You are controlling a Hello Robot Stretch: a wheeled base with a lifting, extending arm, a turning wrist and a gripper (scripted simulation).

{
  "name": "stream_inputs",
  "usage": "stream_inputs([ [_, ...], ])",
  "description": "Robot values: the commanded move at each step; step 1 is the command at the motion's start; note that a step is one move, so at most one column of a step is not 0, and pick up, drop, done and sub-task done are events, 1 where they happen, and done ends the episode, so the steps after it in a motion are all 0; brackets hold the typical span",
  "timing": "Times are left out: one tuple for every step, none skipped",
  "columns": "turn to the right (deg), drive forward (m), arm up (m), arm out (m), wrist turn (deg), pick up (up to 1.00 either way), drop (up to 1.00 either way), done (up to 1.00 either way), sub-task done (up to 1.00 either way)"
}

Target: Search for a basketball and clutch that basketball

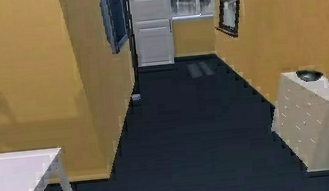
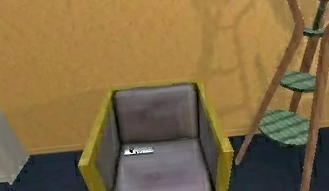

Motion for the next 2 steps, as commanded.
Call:
stream_inputs([
  [0.0,1.00,0.00,0.00,0.0,0.00,0.00,0.00,0.00],
  [0.0,1.00,0.00,0.00,0.0,0.00,0.00,0.00,0.00],
])
